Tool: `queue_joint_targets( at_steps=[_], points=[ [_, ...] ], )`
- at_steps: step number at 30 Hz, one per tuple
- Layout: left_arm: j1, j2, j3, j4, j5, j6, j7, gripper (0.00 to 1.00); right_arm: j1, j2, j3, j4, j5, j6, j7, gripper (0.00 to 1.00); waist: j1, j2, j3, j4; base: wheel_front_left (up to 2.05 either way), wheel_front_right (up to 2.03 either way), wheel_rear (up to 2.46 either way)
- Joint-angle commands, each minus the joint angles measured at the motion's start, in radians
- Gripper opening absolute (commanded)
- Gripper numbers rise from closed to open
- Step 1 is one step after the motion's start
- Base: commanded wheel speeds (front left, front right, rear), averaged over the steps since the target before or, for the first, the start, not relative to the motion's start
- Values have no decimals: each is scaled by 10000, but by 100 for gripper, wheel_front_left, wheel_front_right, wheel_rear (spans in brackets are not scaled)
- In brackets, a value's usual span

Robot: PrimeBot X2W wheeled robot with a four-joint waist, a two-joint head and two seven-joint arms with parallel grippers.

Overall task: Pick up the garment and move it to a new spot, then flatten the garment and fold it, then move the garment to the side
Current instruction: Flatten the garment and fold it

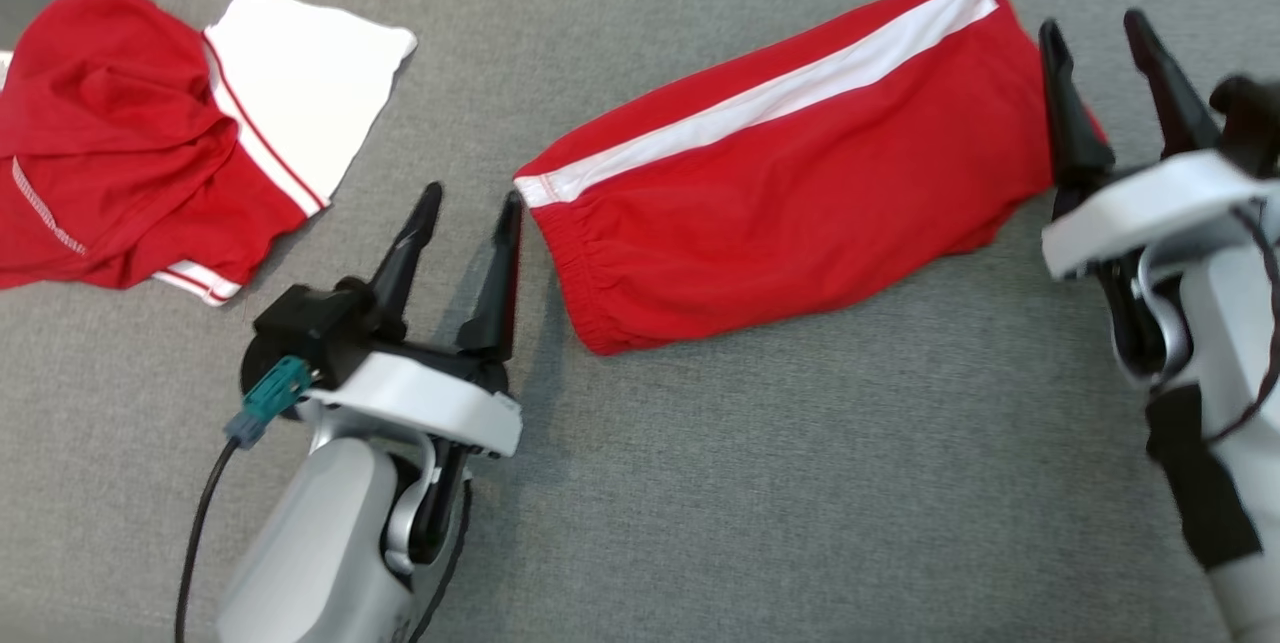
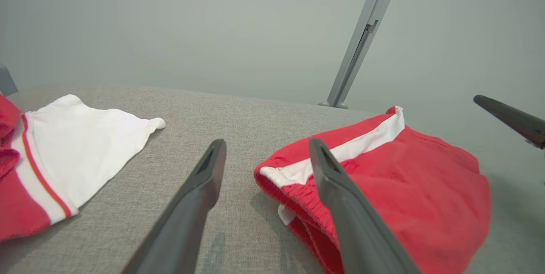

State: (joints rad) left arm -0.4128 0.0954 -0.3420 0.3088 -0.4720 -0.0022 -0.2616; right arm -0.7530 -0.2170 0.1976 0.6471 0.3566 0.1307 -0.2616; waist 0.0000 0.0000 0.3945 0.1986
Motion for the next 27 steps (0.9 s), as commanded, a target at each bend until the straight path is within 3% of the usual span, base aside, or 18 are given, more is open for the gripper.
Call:
queue_joint_targets(
  at_steps=[1,12,27],
  points=[
    [105,82,77,-41,69,63,-41,100,273,10,-73,-105,-52,2,-41,100,0,0,-232,-195,0,0,0],
    [1155,459,1482,-820,391,667,-44,100,3287,713,-1173,-3191,-1004,3,-44,100,0,0,-855,-725,0,0,0],
    [1456,555,1655,-883,349,637,-45,100,4087,1030,-1388,-3725,-1153,2,-38,100,0,0,-965,-873,0,0,0]
  ],
)
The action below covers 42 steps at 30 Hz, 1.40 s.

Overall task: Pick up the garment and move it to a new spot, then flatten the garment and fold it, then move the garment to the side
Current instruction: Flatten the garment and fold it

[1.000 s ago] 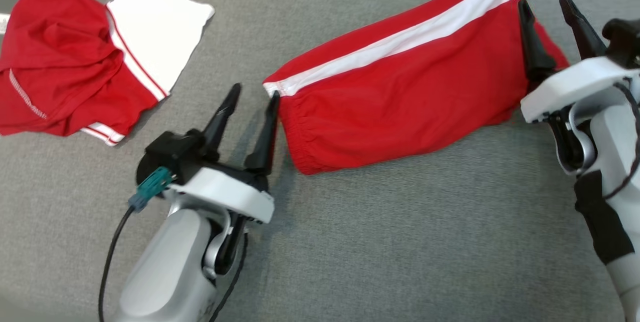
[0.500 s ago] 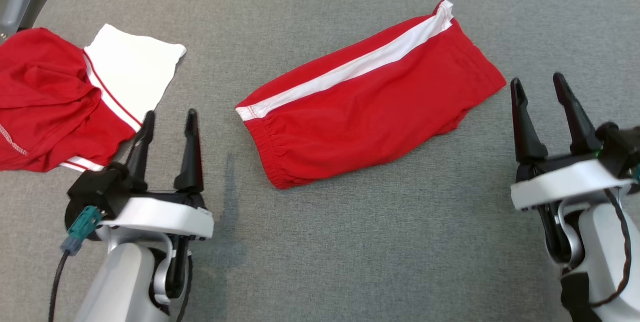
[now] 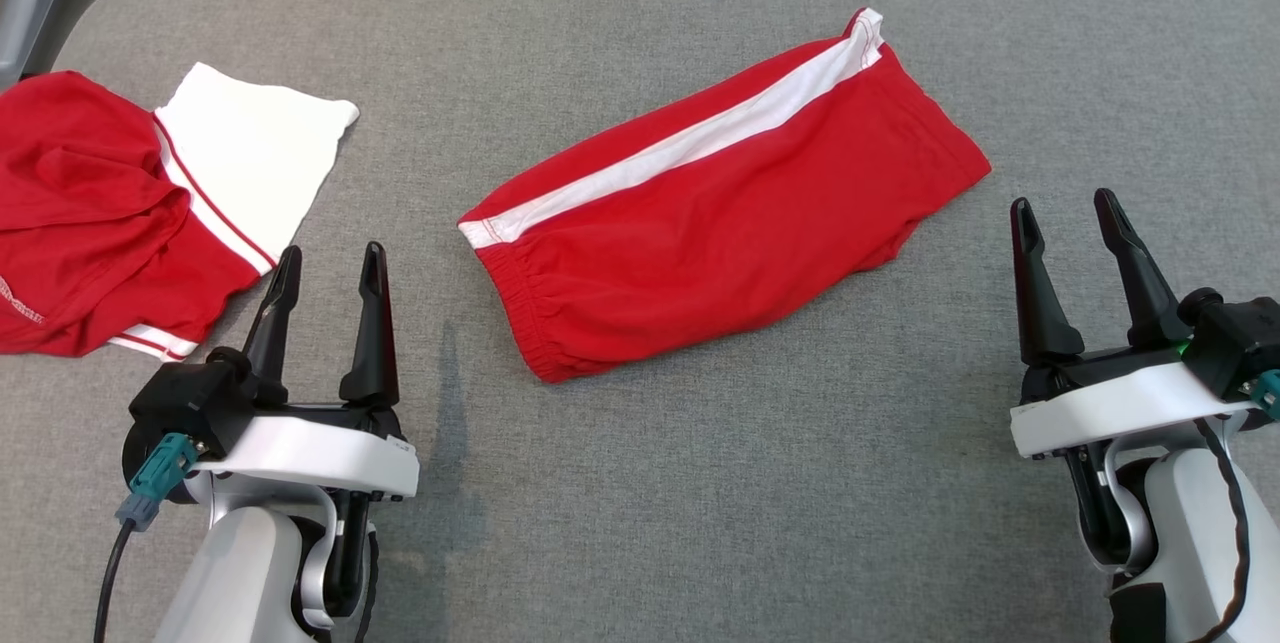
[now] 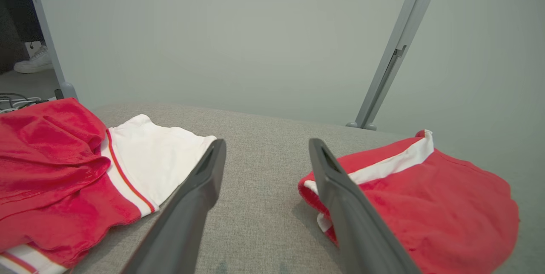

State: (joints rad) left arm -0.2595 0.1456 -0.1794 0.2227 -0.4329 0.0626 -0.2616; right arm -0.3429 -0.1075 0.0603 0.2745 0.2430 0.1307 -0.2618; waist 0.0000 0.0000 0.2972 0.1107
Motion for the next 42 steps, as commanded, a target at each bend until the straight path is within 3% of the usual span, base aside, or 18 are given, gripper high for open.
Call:
queue_joint_targets(
  at_steps=[1,7,17,27,38,39,40,41,42],
  points=[
    [-73,59,24,-26,-37,-21,-45,100,-38,-84,-18,9,-13,2,-36,100,0,0,14,13,0,0,0],
    [-108,32,15,10,-13,-63,-45,100,-149,-161,-78,40,22,2,-27,100,0,0,60,93,0,0,0],
    [-606,-170,-279,-148,152,-190,-44,100,-1395,-919,-66,665,-273,3,531,100,0,0,738,583,0,0,0],
    [-1231,-629,-513,9,362,-611,-45,100,-3334,-1814,947,2835,-126,2,1220,100,0,0,1532,1346,0,0,0],
    [-1262,-832,-401,206,575,-862,-44,100,-3749,-1582,999,5115,46,-1,2598,100,0,0,1560,1334,0,0,0],
    [-1264,-840,-385,217,611,-878,-45,100,-3744,-1482,1045,5304,186,-3,2902,73,0,0,1542,1320,0,0,0],
    [-1253,-841,-364,217,636,-881,-45,100,-3727,-1405,1128,5428,276,-1,3139,28,0,0,1522,1301,0,0,0],
    [-1239,-849,-350,231,642,-889,-46,100,-3733,-1379,1203,5444,339,0,3214,0,0,0,1506,1281,0,0,0],
    [-1222,-856,-327,238,668,-888,-46,100,-3741,-1344,1266,5457,450,0,3288,0,0,0,1477,1253,0,0,0]
  ],
)
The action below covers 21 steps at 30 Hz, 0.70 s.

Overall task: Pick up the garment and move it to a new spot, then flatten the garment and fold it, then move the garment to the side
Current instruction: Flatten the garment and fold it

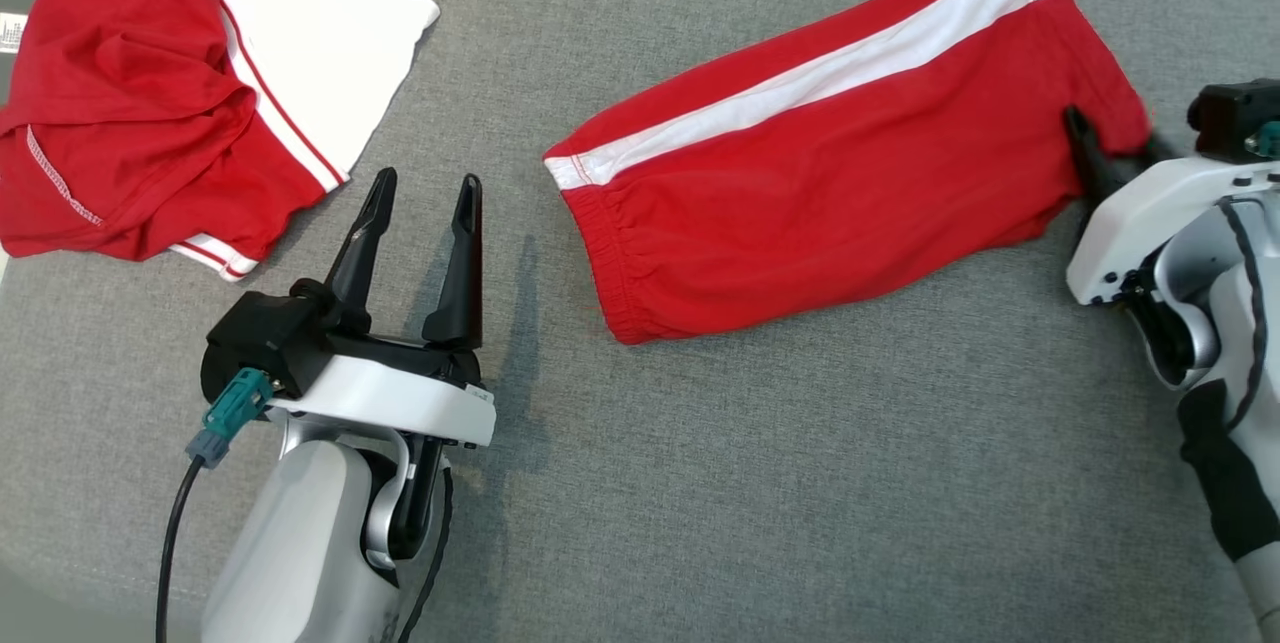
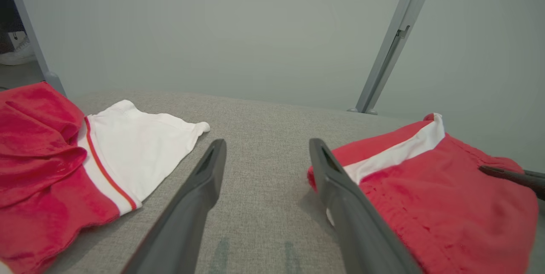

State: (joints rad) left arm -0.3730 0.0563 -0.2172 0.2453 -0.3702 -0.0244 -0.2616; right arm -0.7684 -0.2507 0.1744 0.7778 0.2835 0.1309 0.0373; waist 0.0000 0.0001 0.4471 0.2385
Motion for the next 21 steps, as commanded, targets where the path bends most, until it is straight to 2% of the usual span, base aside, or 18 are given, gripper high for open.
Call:
queue_joint_targets(
  at_steps=[1,9,15,21],
  points=[
    [-58,33,72,15,68,-20,-46,100,534,117,192,427,127,-3,359,0,0,-1,-55,-56,0,0,0],
    [204,19,299,24,214,-37,-46,100,1274,311,49,-407,820,-2,-602,0,0,-1,-402,-452,0,0,0],
    [587,134,478,35,339,3,-46,100,3135,759,-1050,-1391,1131,-3,-1656,0,0,-1,-923,-908,0,0,0],
    [971,293,620,-43,313,114,-34,100,4535,1224,-1812,-2080,1007,-3,-1838,0,0,-1,-1261,-1298,0,0,0]
  ],
)
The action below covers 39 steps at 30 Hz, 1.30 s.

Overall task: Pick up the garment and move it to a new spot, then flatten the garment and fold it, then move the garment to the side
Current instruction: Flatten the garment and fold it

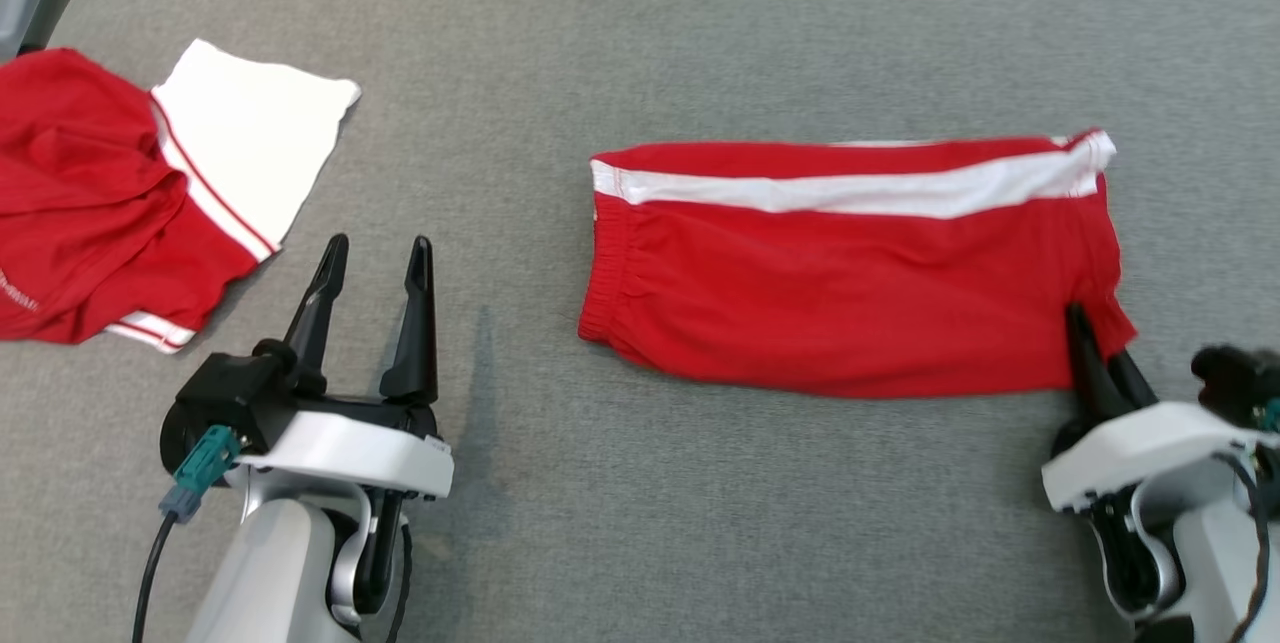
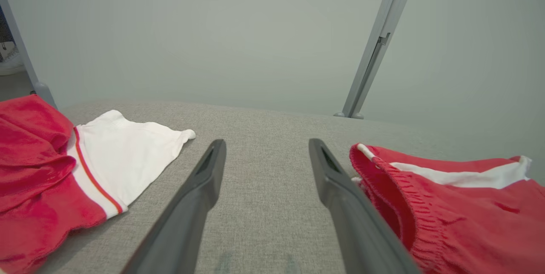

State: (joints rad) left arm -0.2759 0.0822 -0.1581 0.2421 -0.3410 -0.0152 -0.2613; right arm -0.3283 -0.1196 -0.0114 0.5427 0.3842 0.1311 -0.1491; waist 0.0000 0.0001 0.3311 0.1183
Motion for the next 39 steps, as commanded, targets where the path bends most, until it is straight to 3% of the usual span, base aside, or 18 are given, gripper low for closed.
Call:
queue_joint_targets(
  at_steps=[1,13,19,24,29,36,39],
  points=[
    [51,74,58,-48,3,63,-17,100,339,-20,-93,136,-9,-7,60,0,0,-1,-146,-171,0,0,0],
    [422,229,-14,-459,-95,226,323,100,933,327,-740,-1144,-471,-4,562,0,0,-1,-336,-588,0,0,0],
    [446,235,-101,-512,-107,251,385,100,502,276,-424,-2240,-884,-2,1026,0,0,-1,-460,-590,0,0,0],
    [466,252,-162,-516,-144,253,411,100,-160,390,678,-3451,-1106,-2,1564,0,0,-1,-555,-500,0,0,0],
    [401,215,-276,-454,-180,220,400,100,-812,554,2431,-3841,-845,-2,2008,0,0,-1,-622,-243,0,0,0],
    [339,123,-476,-295,-254,180,332,100,-1324,651,4997,-2715,194,-2,2025,0,0,-1,-629,168,0,0,0],
    [271,55,-625,-202,-281,145,296,100,-1491,644,5627,-1928,584,-2,1887,0,0,-1,-567,349,0,0,0]
  ],
)
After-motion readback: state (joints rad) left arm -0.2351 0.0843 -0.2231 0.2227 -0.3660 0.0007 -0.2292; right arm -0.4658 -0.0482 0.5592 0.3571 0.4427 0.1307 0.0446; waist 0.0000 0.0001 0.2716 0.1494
